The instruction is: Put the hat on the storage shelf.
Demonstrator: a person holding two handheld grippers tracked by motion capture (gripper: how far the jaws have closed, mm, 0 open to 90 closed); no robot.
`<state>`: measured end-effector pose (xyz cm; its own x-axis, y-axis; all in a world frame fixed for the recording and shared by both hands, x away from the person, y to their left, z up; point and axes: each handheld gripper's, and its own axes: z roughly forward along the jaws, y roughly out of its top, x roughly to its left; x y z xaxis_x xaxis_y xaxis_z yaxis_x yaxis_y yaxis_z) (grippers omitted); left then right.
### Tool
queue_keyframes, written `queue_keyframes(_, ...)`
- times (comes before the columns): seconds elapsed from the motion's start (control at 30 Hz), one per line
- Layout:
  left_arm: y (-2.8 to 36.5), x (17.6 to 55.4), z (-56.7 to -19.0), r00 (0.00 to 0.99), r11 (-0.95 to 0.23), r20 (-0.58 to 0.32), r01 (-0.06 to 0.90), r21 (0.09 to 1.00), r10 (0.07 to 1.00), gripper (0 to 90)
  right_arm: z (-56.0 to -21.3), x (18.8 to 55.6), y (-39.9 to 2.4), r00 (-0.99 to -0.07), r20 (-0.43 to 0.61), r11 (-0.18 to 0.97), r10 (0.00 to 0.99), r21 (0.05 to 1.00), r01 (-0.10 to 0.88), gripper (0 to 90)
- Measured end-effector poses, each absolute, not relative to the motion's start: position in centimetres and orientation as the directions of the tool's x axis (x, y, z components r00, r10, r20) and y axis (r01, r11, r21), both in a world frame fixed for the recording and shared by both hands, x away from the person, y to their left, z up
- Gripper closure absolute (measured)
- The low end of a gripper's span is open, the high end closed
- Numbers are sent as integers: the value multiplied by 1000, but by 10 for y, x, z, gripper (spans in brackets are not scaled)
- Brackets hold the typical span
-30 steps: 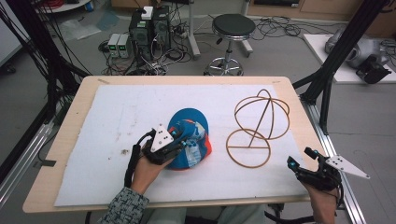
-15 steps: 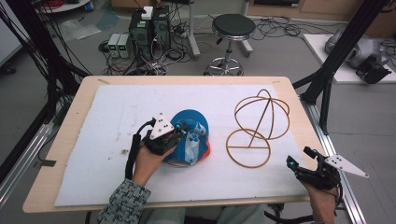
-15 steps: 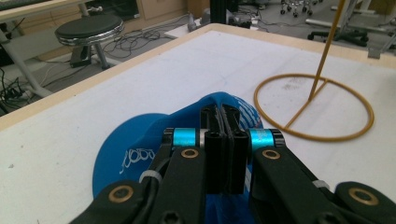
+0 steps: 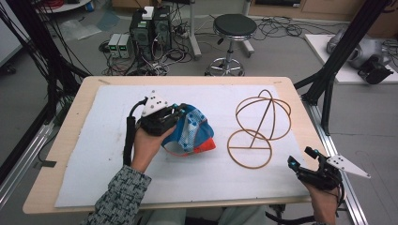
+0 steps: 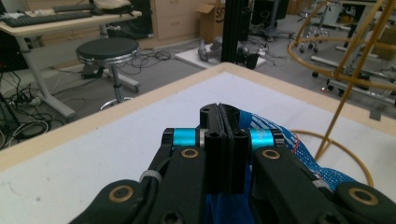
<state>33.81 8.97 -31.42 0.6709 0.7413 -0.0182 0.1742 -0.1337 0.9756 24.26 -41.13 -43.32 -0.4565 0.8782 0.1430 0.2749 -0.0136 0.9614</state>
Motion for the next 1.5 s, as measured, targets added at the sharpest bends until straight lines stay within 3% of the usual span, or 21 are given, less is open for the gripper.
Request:
queue_keyframes(0.6, 76, 376, -240, 639, -52, -25, 102, 993, 769, 884, -433, 243, -413, -458, 147, -20, 877, 963, 270, 123)
queue_keyframes(1.5, 14, 411, -182, 677, 42, -73, 62, 997, 732, 884, -434, 243, -418, -454, 161, -41, 876, 964, 263, 123)
